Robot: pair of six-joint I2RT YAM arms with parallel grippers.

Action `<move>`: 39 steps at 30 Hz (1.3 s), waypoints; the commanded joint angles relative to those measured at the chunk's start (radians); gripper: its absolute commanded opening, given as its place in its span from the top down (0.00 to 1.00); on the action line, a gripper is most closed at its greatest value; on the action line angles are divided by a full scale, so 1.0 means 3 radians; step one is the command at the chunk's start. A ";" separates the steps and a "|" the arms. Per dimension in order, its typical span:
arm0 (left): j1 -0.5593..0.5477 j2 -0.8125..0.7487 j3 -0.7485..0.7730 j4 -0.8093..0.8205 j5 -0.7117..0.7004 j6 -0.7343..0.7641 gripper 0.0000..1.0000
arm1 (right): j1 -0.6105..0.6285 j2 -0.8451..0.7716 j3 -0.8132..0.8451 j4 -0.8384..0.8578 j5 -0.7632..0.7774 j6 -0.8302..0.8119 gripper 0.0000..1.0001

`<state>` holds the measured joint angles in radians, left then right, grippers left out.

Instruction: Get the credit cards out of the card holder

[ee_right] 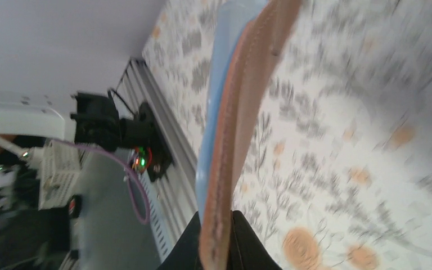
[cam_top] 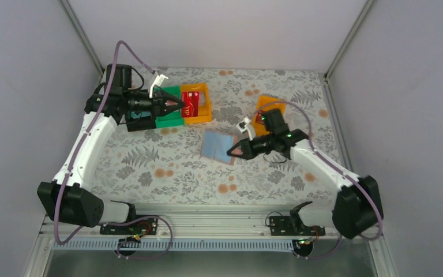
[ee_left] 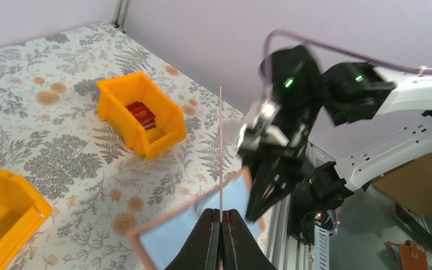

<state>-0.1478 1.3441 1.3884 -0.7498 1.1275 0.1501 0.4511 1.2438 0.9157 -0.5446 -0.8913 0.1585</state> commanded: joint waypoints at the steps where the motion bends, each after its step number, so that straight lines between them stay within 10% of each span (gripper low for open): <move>1: -0.0034 -0.0094 0.0065 0.0087 0.0038 0.0084 0.98 | 0.0370 0.0389 -0.0218 0.0421 -0.0189 0.0220 0.96; 13: -0.0195 -0.0247 -0.0072 0.0057 0.0243 0.0151 0.98 | 0.0574 0.1819 0.0216 0.0161 -0.0361 -0.0345 0.96; 17: -0.0204 -0.0277 -0.0077 0.0039 0.0247 0.0183 0.98 | 0.0476 0.1870 0.0346 -0.0035 0.0119 -0.0228 0.67; 26: -0.0254 -0.0274 -0.0067 0.0045 0.0232 0.0260 0.98 | 0.0186 0.1052 0.0918 -0.0720 0.1740 0.0046 0.31; 32: -0.0329 -0.0267 -0.0039 0.0062 0.0273 0.0272 0.98 | 0.0236 -0.0006 0.1156 0.0094 0.0355 -0.0083 0.02; 39: -0.0387 -0.0282 -0.0053 0.0070 0.0420 0.0288 0.98 | 0.0342 -0.0243 0.0995 0.1166 0.0267 0.0594 0.07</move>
<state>-0.2565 1.2789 1.3705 -0.7391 1.1992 0.2031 0.5316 1.1278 1.2530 -0.3687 -0.7773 0.2165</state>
